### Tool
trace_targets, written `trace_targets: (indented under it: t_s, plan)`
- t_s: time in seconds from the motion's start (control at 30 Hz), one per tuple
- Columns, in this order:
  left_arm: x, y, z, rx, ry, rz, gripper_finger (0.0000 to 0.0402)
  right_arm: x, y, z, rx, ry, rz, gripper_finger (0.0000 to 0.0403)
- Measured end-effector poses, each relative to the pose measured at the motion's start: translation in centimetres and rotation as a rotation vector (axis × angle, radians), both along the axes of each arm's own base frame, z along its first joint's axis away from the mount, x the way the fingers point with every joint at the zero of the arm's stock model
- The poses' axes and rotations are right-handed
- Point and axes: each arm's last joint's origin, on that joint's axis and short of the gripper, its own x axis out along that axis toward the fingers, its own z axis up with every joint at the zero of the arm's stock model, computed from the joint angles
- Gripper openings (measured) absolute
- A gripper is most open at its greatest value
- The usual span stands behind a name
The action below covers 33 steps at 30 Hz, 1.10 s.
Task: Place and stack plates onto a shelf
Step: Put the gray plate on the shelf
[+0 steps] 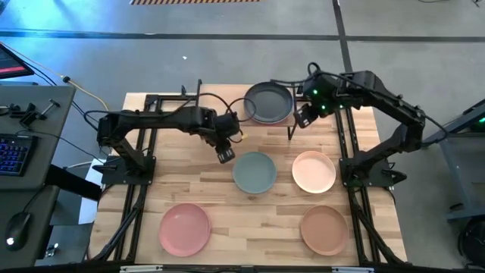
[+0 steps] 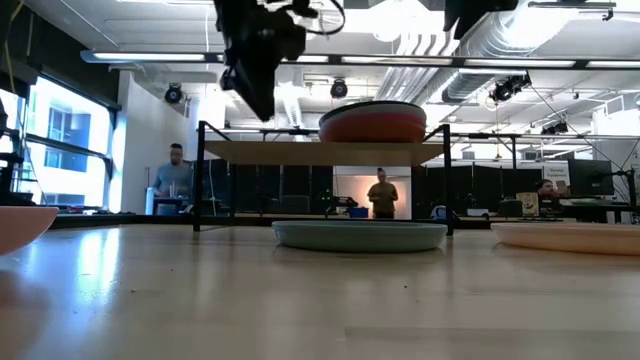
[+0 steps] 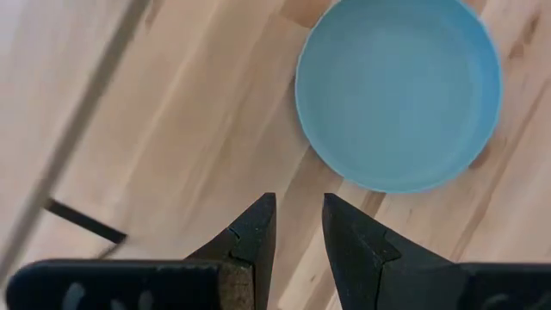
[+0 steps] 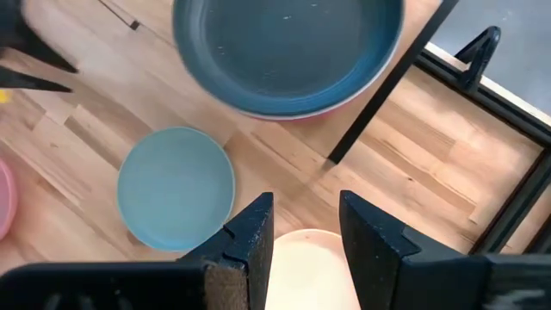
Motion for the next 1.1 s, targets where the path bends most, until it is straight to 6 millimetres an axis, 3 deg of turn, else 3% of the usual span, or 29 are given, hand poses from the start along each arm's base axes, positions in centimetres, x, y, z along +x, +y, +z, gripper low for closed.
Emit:
trace_targets:
  t_s: [0.43,0.8,1.1]
  plan:
    - [0.2,-0.4,-4.4,-0.124,-0.066,0.224,0.0088,0.6,2.6,0.0,-0.023,-0.001,0.042,0.0113]
    - [1.5,-1.5,-6.5,-0.161,-0.084,0.297,0.0088,0.6,2.8,0.0,-0.037,0.006,0.059,0.0113]
    - [3.0,-2.0,-9.5,-0.183,-0.04,0.352,0.0088,0.6,2.9,0.0,-0.043,0.018,0.077,0.0113]
